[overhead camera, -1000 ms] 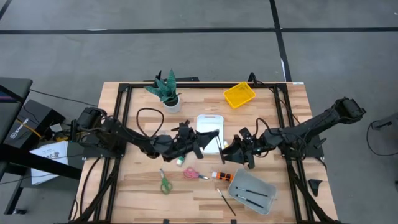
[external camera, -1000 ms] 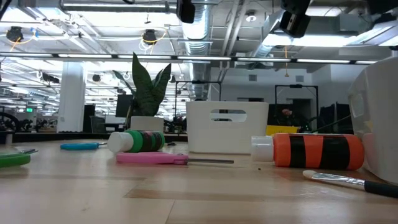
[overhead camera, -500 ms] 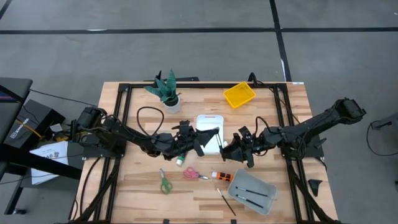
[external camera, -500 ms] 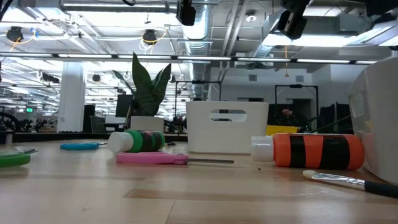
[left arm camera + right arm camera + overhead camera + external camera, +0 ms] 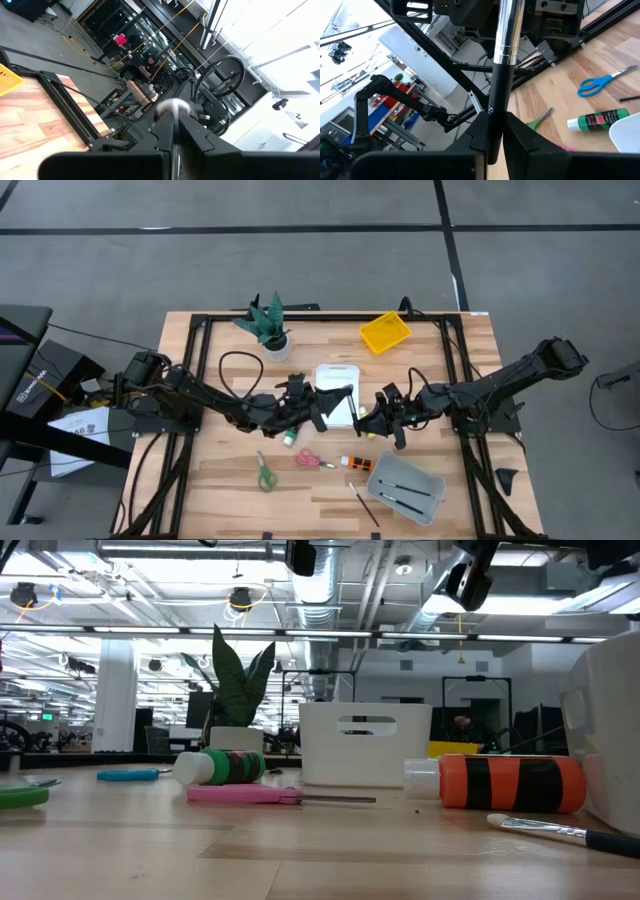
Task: Pick & Place Paint Supplies
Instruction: Put the powder brush into the gray bin
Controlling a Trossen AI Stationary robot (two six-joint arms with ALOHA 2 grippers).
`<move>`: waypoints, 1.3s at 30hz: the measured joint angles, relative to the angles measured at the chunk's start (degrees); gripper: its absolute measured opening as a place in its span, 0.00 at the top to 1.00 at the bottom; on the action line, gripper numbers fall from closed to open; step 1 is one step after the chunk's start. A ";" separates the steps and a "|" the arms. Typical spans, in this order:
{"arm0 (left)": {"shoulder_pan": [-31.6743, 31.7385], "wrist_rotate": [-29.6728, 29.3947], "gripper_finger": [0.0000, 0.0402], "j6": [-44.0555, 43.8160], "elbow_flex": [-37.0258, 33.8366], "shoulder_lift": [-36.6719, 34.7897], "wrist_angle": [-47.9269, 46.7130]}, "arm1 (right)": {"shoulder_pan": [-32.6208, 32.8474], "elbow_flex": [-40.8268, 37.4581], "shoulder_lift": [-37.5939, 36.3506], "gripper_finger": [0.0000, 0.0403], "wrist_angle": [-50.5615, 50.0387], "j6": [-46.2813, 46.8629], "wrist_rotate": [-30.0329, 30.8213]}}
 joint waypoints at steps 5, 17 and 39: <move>0.01 -0.07 0.98 0.07 0.00 0.00 -0.13 | 0.00 0.00 0.00 0.94 0.16 -0.18 0.59; -1.14 -0.79 0.73 5.99 -0.02 -0.20 -1.91 | 0.09 -0.02 -0.09 0.94 2.00 -0.38 2.96; -11.08 -0.17 0.70 1.32 -0.15 -0.02 -17.14 | 15.68 0.07 -0.20 0.94 -17.41 9.73 3.35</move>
